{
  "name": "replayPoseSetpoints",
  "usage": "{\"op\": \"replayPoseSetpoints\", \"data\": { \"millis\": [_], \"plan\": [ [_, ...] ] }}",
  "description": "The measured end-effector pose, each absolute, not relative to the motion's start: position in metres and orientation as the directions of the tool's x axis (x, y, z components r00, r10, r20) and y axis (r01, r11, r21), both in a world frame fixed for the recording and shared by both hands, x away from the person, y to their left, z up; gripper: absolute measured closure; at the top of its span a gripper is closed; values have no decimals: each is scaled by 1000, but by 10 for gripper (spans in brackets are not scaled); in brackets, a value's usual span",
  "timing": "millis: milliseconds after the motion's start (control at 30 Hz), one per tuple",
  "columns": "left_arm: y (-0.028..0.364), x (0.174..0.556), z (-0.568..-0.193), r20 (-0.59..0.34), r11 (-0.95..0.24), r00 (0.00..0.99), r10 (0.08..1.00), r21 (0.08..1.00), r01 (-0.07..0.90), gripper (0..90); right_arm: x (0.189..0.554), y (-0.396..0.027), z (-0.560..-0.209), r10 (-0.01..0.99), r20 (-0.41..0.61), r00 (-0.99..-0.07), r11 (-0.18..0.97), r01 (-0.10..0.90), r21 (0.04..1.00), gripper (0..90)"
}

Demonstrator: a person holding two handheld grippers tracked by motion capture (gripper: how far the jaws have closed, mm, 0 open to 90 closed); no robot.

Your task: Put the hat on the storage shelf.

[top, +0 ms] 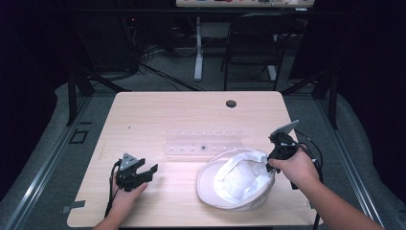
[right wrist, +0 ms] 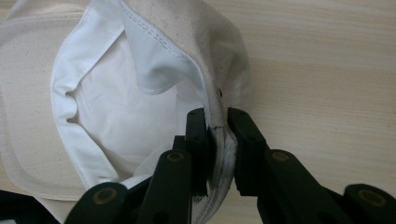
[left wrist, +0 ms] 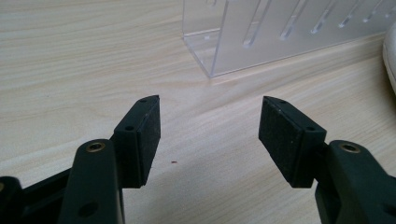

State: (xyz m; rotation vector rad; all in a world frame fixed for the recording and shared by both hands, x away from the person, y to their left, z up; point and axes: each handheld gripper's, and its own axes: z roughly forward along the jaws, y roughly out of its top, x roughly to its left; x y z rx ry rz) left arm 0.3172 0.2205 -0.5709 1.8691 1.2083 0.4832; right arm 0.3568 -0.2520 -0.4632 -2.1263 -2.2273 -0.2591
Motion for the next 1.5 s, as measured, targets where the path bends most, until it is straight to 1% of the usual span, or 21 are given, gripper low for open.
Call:
{"op": "replayPoseSetpoints", "data": {
  "millis": [67,100,133,200,300,367,433,500,667,867,967,1133,1200,1400,1433,1500],
  "plan": [
    [221,317,-571,-115,-187,465,878,812,554,393,356,-252,-462,988,146,-47,35,996,84,791],
    [221,317,-570,-117,-193,466,877,802,565,393,355,-253,-460,991,123,-51,42,996,76,791],
    [221,317,-570,-118,-193,466,877,801,566,393,354,-253,-459,991,132,-36,26,997,79,791],
    [221,317,-570,-119,-192,465,877,801,567,393,354,-254,-457,992,120,-47,39,997,68,792],
    [221,317,-570,-116,-192,467,876,806,560,393,354,-257,-451,994,106,-35,28,998,63,794],
    [221,317,-570,-115,-193,468,876,806,560,393,354,-257,-450,993,115,-26,19,998,64,795],
    [221,317,-570,-113,-195,469,876,806,559,393,355,-258,-446,995,96,-25,22,999,33,795],
    [220,317,-571,-113,-190,466,878,810,554,393,355,-258,-442,996,91,-21,19,999,28,795],
    [220,317,-571,-113,-190,466,878,809,555,393,357,-256,-433,996,81,-21,18,999,38,797],
    [221,317,-570,-114,-196,470,875,806,559,393,360,-251,-422,997,66,-40,39,999,17,797],
    [221,317,-570,-114,-195,470,875,806,559,394,361,-245,-414,997,69,-40,37,999,38,797],
    [220,317,-571,-117,-188,464,878,808,558,394,362,-241,-406,997,65,-45,43,998,38,797],
    [221,317,-570,-115,-193,468,876,806,559,394,364,-239,-399,996,67,-52,51,998,24,798],
    [221,317,-571,-119,-190,466,877,805,561,394,365,-234,-388,996,57,-61,60,998,27,798],
    [221,317,-571,-118,-190,467,877,805,561,394,365,-232,-387,997,63,-50,47,998,43,798],
    [221,317,-570,-116,-193,468,876,806,560,394,366,-231,-383,997,53,-63,61,998,31,798]
  ]
}}
